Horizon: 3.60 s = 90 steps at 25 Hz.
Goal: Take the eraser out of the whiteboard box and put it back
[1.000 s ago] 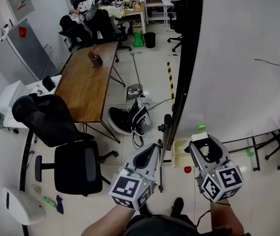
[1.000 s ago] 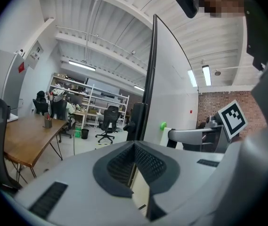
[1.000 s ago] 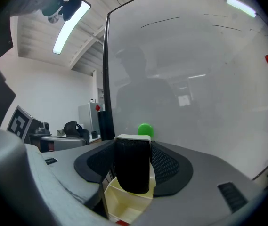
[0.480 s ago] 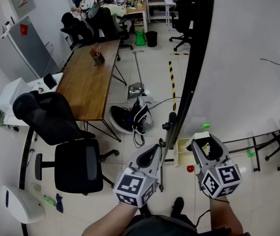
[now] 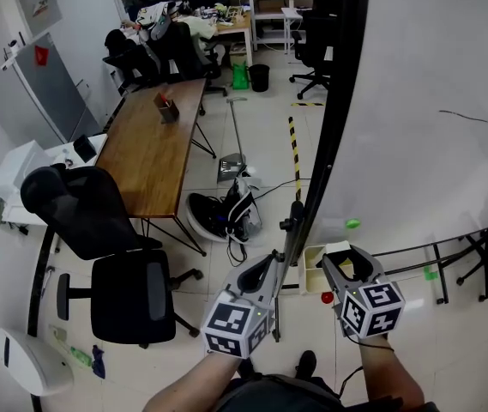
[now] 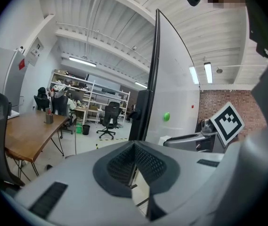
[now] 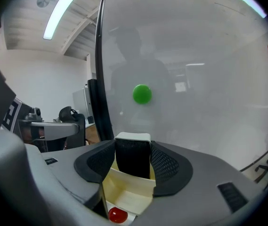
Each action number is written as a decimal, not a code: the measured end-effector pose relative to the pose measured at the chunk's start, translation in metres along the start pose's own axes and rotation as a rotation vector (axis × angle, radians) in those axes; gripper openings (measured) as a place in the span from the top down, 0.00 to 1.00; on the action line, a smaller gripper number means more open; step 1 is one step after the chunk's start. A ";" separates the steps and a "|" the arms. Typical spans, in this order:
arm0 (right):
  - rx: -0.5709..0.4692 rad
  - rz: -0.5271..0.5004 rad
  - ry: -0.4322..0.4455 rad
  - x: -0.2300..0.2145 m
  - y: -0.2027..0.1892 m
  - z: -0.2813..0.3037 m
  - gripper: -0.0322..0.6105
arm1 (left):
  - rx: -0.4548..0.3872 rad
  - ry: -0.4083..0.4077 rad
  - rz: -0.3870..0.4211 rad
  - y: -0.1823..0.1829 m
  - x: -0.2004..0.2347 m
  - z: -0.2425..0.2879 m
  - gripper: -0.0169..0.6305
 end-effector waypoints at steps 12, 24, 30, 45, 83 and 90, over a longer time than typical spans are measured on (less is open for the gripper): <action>0.160 0.043 0.010 0.004 -0.013 0.003 0.55 | 0.016 0.023 -0.004 -0.007 -0.002 -0.002 0.93; 0.307 -0.001 0.023 0.016 -0.023 0.012 0.55 | 0.054 0.038 0.004 -0.019 -0.006 -0.004 0.93; 0.382 0.015 0.036 0.017 -0.028 0.014 0.55 | 0.048 0.044 0.003 -0.018 -0.008 -0.010 0.93; 0.398 0.039 0.032 0.018 -0.030 0.007 0.55 | 0.015 0.040 -0.001 -0.011 -0.018 -0.029 0.93; -0.402 -0.073 0.142 0.047 0.094 -0.223 0.92 | -0.263 -0.004 0.129 0.080 -0.102 -0.134 0.93; -0.406 -0.106 0.152 0.030 0.088 -0.239 0.93 | -0.263 0.022 0.135 0.077 -0.133 -0.132 0.93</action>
Point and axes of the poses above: the fingertips, and each gripper's own axes: z forward along the fingers, x to its left, y out of its top, the point moved 4 cm from there along -z, backward along the fingers, and after that the axes turned 15 degrees about x, right-handed, at the moved point
